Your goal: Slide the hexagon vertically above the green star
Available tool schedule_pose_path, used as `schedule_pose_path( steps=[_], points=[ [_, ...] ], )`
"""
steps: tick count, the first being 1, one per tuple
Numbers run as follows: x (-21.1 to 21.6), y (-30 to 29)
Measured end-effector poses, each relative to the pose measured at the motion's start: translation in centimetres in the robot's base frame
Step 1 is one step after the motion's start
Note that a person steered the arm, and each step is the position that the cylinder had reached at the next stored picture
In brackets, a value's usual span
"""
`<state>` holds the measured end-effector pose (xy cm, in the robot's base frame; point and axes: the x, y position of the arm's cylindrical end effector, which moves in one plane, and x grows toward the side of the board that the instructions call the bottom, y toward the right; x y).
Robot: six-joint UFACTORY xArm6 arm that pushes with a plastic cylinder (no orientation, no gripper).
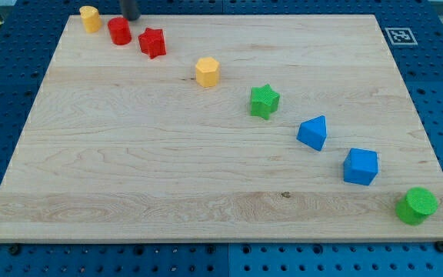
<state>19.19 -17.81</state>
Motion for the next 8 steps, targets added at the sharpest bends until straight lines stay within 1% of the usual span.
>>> schedule_pose_path(
  steps=[1,2,3,4,5,6,8],
  points=[
    [0.0,1.1],
    [0.0,4.1],
    [1.4,7.3],
    [5.2,10.4],
    [7.9,12.5],
    [9.4,12.6],
    [11.2,12.0]
  ],
)
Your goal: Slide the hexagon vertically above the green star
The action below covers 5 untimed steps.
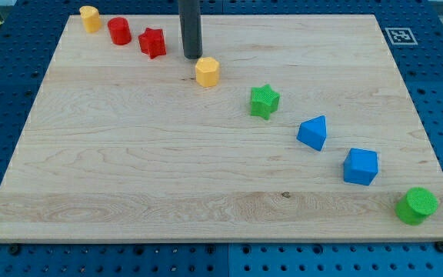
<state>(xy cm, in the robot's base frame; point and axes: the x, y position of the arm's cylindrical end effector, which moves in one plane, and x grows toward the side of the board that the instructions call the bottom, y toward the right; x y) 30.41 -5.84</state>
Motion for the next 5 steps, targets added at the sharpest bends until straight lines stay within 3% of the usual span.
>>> schedule_pose_path(
  steps=[1,2,5],
  points=[
    [0.8,-1.4],
    [4.7,-1.9],
    [6.0,5.2]
  ],
)
